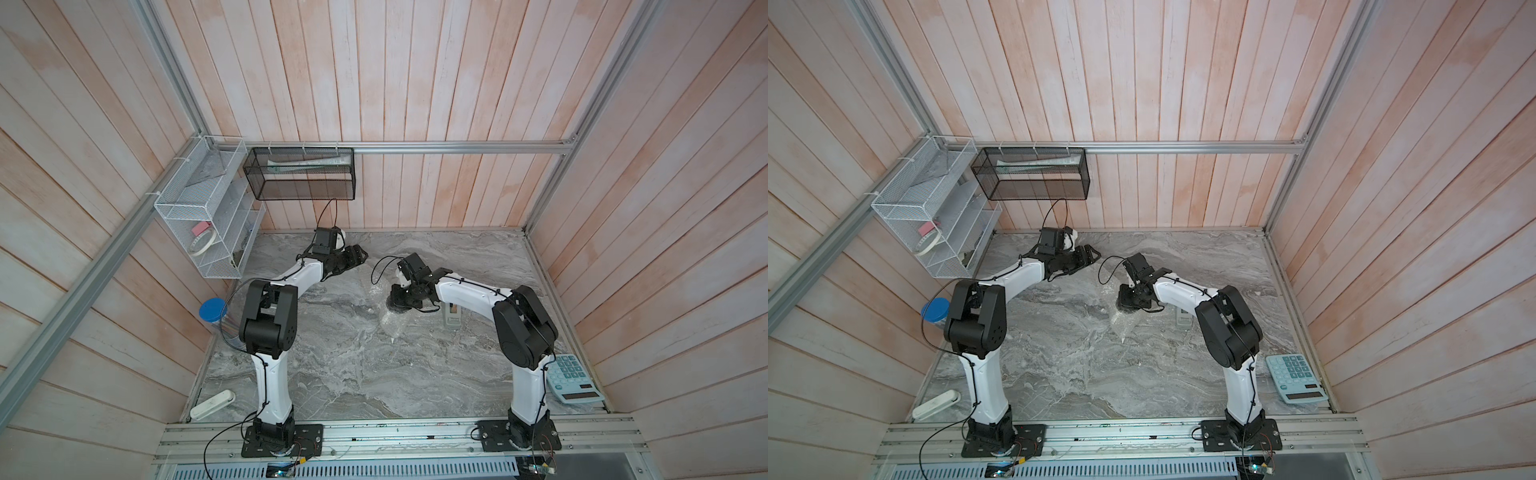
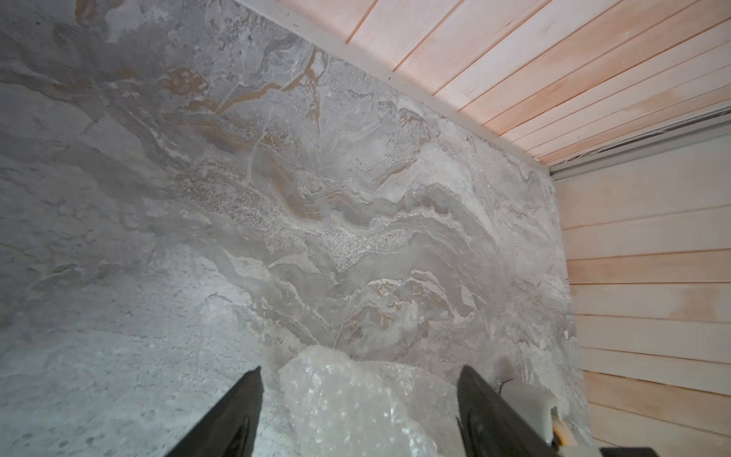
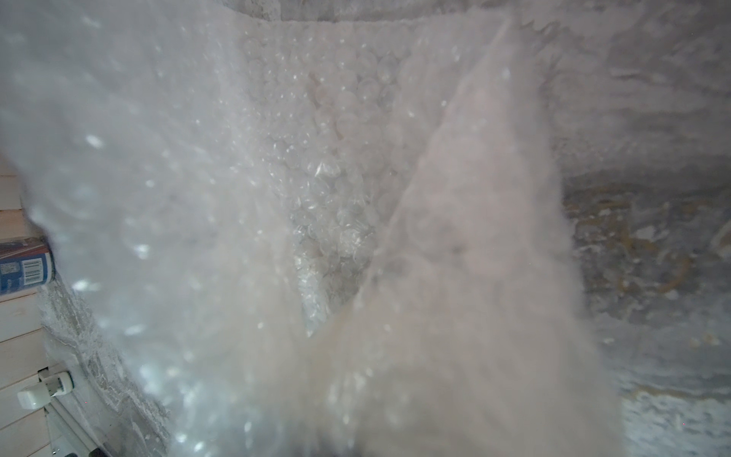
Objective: Wrap mugs in bubble wrap
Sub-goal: Wrap the mug in bubble wrap.
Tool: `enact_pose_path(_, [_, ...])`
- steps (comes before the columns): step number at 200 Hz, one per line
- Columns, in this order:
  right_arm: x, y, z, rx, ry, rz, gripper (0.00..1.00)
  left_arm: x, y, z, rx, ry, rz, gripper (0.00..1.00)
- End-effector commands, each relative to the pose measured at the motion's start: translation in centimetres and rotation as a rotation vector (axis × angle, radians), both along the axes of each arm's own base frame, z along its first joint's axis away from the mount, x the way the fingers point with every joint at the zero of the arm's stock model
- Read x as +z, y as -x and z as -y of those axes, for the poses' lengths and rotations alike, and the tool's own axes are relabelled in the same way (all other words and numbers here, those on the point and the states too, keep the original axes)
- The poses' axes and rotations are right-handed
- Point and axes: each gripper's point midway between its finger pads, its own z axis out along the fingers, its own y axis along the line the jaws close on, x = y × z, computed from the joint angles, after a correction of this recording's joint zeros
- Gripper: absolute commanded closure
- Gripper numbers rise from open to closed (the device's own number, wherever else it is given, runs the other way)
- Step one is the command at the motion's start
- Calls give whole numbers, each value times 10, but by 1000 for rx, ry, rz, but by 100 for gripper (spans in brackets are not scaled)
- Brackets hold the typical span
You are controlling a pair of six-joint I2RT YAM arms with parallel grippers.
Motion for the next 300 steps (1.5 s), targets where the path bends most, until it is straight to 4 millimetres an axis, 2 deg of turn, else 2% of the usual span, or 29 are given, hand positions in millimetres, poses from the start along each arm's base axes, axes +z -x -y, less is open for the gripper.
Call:
enact_pose_path(1, [-55,17,27,-8,164,-100,100,-18,7,5,-20,-94,-67,20])
enact_pose_path(59, [-54,17,27,-7,167,-95,100,-37,2,20,-55,-147,-130,21])
enact_pose_path(90, [-54,17,27,-7,163,-95,100,-42,3,20,-53,-161,-143,29])
enact_pose_path(110, [-53,16,26,-6,161,-92,100,-45,5,20,-59,-163,-153,47])
enact_pose_path(134, [-51,15,26,-9,159,-86,100,-37,6,22,-64,-147,-132,69])
enact_pose_path(141, [-50,15,26,-7,158,-84,100,-30,6,23,-64,-139,-117,77])
enact_pose_path(154, [-49,15,26,-8,156,-81,100,-18,6,27,-68,-114,-92,85])
enact_pose_path(163, [-48,15,26,-10,151,-77,100,-9,8,29,-74,-92,-76,96])
enact_pose_path(172, [-45,14,25,-10,145,-70,100,4,10,31,-76,-64,-48,100])
enact_pose_path(195, [-38,13,24,-11,128,-52,100,32,27,34,-74,11,4,100])
enact_pose_path(227, [-27,12,19,0,77,-30,100,51,65,34,-93,113,36,100])
enact_pose_path(247, [-16,12,13,30,43,-11,100,58,90,34,-113,153,52,100])
enact_pose_path(300, [4,19,-7,157,-46,6,100,58,152,29,-145,185,39,100])
